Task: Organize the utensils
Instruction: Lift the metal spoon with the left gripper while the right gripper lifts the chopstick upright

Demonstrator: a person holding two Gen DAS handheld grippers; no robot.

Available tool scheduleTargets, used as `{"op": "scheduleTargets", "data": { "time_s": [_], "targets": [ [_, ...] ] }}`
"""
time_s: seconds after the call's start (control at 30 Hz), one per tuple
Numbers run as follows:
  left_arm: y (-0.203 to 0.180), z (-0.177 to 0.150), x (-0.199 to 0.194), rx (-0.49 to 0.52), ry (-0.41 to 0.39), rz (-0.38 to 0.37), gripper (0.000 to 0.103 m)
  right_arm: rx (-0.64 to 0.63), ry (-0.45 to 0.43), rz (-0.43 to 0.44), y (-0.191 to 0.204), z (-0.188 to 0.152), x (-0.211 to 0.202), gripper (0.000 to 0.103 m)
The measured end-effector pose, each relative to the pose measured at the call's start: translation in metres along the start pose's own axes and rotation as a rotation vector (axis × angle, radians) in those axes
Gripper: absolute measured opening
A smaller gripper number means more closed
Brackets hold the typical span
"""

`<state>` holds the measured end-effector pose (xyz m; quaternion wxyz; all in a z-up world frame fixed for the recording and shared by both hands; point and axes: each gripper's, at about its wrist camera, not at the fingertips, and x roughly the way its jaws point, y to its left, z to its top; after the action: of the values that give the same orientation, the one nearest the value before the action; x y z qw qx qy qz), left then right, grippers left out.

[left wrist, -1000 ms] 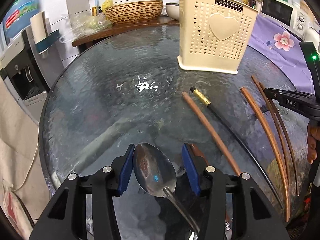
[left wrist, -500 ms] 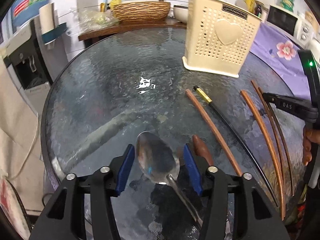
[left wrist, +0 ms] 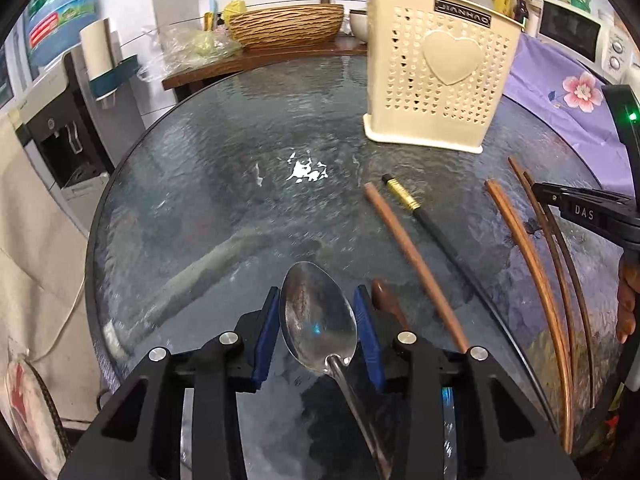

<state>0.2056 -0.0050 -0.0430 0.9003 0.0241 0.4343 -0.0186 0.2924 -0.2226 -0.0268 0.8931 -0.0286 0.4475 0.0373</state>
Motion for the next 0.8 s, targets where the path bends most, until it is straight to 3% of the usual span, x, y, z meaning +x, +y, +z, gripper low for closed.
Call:
{"op": "scheduleTargets", "data": {
  "time_s": [0.2,0.4,0.8],
  "targets": [
    [0.001,0.009,0.005,0.021,0.003,-0.063,0.035,0.012,-0.001,0.022,-0.004,0.002,0.001,0.011],
    [0.009,0.023,-0.003,0.001,-0.045,-0.14,0.034,0.056,0.0,0.085,-0.015,0.009,0.005,0.007],
    [0.011,0.044,-0.027,0.002,-0.142,-0.198,0.034,0.12,-0.054,0.232,-0.03,0.021,-0.004,0.007]
  ]
}}
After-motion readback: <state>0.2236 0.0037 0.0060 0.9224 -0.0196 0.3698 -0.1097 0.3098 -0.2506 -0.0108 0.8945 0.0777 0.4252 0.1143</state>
